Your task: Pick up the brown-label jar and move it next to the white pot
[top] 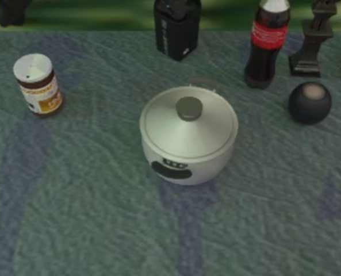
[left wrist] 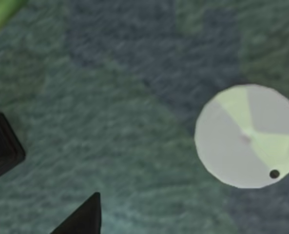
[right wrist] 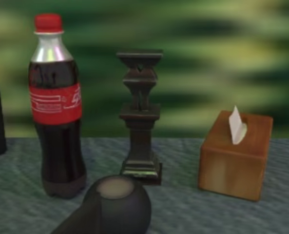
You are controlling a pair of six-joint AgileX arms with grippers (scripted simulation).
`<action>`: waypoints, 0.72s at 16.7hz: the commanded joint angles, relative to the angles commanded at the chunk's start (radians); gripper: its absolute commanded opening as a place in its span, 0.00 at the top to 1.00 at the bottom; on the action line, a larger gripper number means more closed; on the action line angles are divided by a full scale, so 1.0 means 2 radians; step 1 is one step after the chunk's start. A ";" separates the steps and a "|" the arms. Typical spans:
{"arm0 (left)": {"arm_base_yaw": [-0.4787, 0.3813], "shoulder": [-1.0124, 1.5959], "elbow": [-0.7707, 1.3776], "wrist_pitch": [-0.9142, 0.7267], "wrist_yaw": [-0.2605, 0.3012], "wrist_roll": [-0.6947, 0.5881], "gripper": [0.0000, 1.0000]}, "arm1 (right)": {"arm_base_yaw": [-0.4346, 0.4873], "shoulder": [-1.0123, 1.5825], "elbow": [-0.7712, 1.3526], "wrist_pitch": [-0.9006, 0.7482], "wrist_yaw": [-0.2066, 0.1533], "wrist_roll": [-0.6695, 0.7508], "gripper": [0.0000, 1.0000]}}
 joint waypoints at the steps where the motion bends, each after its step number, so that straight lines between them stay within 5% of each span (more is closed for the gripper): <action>1: 0.000 0.043 0.043 -0.025 0.001 0.013 0.00 | 0.000 0.000 0.000 0.000 0.000 0.000 0.00; 7: 0.003 0.230 0.225 -0.140 0.006 0.067 0.00 | 0.000 0.000 0.000 0.000 0.000 0.000 0.00; 12: 0.003 0.269 0.260 -0.163 0.007 0.078 0.00 | 0.000 0.000 0.000 0.000 0.000 0.000 0.00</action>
